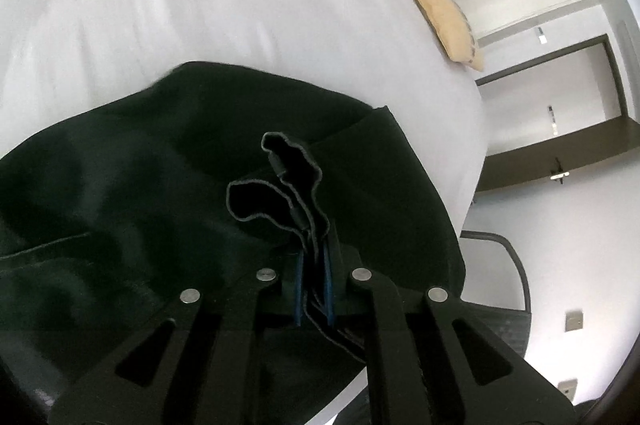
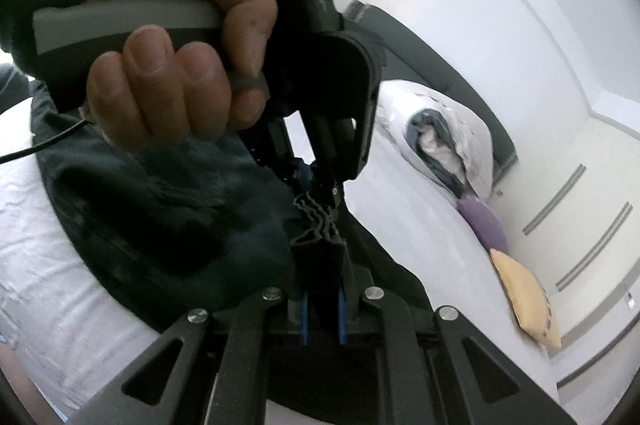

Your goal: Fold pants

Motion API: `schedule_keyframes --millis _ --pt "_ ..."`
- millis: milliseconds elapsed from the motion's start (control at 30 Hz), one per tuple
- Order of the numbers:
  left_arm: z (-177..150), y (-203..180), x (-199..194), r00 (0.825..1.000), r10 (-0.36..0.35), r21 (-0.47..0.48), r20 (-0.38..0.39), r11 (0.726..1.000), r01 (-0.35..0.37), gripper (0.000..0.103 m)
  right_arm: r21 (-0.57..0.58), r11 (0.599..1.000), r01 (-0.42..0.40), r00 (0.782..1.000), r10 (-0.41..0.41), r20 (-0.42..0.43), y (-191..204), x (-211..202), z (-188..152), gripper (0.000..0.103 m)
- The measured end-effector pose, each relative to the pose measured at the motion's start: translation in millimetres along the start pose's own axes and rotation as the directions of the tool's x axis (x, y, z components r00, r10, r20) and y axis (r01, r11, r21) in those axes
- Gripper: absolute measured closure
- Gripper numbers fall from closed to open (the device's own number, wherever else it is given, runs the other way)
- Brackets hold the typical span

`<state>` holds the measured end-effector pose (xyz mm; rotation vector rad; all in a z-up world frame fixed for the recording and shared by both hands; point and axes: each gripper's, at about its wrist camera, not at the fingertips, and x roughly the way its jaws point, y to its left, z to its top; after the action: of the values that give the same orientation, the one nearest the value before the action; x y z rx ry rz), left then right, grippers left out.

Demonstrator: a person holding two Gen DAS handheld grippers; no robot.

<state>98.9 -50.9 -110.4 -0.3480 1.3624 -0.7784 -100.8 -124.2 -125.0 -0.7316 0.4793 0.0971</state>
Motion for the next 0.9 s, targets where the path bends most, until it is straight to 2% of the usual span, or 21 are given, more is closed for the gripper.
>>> schedule_keyframes --millis 233,367,600,700,800,867,900 --pt "-13.6 31.2 -16.4 1.0 0.026 -0.028 0.006 0.999 -0.026 0.097 -0.07 0.995 -0.065 0.998 0.065 0.004 31.8 1.3 12.1 0.092" --pt "-21.8 50.6 -8.6 0.999 0.049 -0.048 -0.008 0.998 -0.049 0.097 -0.111 0.988 -0.107 0.994 0.103 -0.041 48.7 10.3 5.9 0.092" --pt "-17.9 52.2 14.8 0.996 0.089 -0.044 -0.003 0.995 -0.089 0.094 -0.088 0.985 -0.146 0.986 0.138 -0.089 54.9 22.6 3.4 0.092" --pt "-19.1 59.3 15.5 0.997 0.072 -0.062 0.0 0.995 -0.072 0.094 -0.065 0.983 -0.171 0.98 0.163 -0.11 54.1 30.4 4.5 0.091" --pt "-22.5 68.1 5.7 0.997 0.08 -0.073 0.014 0.994 -0.079 0.089 -0.024 0.981 -0.193 0.974 0.189 -0.128 50.9 35.1 3.7 0.086" --pt "-24.2 65.1 -2.8 0.992 0.125 -0.058 0.035 0.991 -0.123 0.085 0.018 0.977 -0.214 0.968 0.214 -0.127 44.9 35.0 2.4 0.075" --pt "-26.3 63.7 -9.2 0.986 0.16 -0.051 0.045 0.986 -0.158 0.083 0.049 0.973 -0.225 0.965 0.23 -0.125 39.1 34.1 2.0 0.061"
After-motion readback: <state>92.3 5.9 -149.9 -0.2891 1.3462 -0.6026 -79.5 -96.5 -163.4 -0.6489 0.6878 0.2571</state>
